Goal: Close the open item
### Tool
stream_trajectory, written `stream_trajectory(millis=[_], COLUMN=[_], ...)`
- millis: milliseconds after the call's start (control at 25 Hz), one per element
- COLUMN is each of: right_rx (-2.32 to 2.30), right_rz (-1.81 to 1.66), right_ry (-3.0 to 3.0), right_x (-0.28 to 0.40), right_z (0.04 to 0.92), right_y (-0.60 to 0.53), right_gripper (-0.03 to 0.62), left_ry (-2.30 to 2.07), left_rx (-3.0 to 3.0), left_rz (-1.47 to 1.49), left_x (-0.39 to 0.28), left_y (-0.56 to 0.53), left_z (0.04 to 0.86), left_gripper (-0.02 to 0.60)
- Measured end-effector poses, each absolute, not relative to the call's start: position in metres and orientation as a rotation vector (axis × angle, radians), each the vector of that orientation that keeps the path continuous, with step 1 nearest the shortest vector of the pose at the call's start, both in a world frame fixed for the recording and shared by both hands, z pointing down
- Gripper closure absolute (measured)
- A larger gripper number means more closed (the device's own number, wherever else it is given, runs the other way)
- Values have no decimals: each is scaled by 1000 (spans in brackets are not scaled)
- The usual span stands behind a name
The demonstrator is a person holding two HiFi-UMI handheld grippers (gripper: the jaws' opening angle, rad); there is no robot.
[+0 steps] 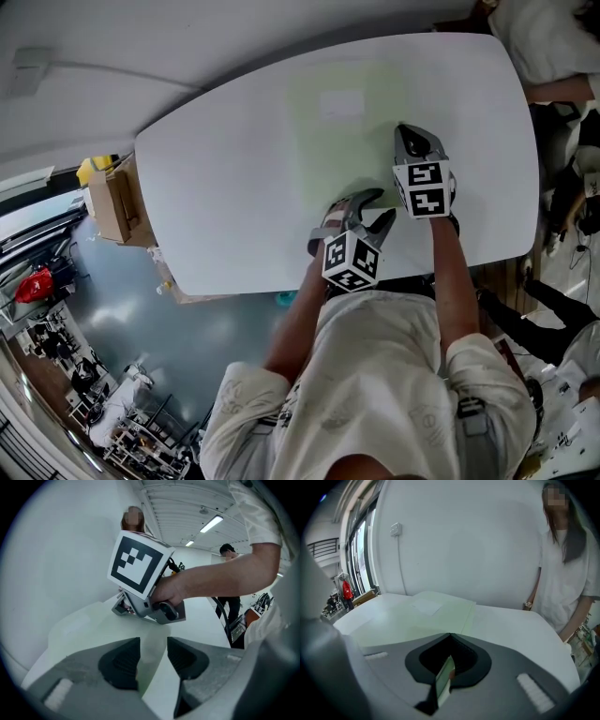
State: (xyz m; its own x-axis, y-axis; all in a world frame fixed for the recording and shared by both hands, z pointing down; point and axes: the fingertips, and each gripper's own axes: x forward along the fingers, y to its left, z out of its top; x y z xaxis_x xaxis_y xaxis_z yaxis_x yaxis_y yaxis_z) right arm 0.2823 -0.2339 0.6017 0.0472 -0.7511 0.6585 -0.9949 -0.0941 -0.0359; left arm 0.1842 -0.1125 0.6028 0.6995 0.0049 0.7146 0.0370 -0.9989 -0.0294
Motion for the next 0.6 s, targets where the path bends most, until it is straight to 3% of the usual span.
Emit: stream_trajectory(millis=[600], right_rx=[1904], right_rz=[733], right_ry=[-1705], right_x=[286], right_z=[597], right_y=[-229], right_gripper=[591], left_ry=[375], left_rx=[-3064], left_rz=[-1020], left_x=[158], left_y=[-149], left_z=[579], left_gripper=[393])
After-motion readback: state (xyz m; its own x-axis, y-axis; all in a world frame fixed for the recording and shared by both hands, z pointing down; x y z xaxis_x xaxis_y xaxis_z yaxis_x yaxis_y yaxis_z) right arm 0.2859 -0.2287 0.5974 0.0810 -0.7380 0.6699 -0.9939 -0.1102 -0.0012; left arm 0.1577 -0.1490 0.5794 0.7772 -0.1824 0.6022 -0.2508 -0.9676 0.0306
